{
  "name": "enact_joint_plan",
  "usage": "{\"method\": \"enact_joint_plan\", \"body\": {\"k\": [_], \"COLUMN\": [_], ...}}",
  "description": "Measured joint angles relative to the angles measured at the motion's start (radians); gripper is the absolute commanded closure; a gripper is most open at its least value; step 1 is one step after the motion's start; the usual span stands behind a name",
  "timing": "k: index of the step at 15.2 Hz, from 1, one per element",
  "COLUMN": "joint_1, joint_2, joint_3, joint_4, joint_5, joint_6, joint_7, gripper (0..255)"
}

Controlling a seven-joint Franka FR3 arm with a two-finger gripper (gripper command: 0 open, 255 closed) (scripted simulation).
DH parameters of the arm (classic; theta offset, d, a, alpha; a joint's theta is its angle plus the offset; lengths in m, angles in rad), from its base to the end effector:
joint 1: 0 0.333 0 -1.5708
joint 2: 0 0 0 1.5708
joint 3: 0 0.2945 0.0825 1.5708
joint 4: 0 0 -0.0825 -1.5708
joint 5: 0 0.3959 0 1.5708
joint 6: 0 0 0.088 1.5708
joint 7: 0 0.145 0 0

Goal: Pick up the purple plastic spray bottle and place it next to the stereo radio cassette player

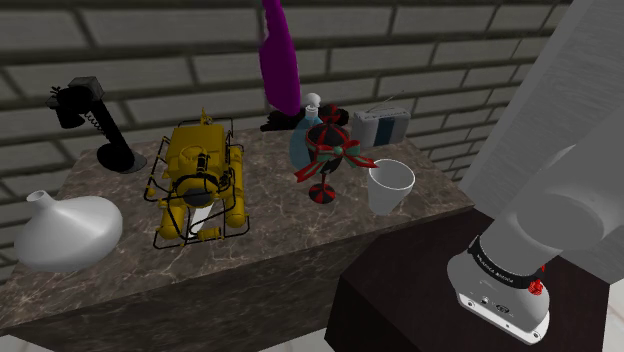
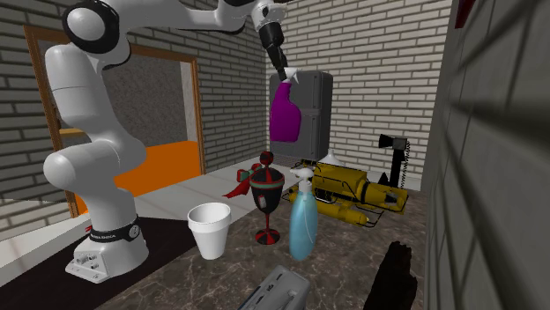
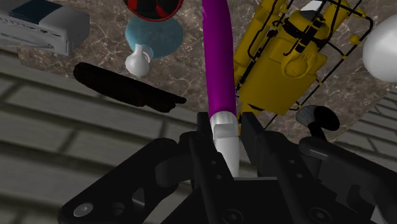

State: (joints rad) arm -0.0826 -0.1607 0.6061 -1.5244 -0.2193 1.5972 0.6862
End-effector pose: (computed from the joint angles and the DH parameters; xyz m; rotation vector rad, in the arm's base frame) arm 0.4634 0.2632 0.6682 2.9469 -0.2604 0.5160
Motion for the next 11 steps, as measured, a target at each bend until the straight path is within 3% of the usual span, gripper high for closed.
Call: {"method": "enact_joint_plan", "body": {"k": [11], "joint_1": [-0.081], "joint_2": [-0.143], "joint_3": [-0.235], "joint_4": [-0.169], "joint_5": [0.097], "joint_6": [0.104], "joint_7": [-0.303], "gripper": [255]}}
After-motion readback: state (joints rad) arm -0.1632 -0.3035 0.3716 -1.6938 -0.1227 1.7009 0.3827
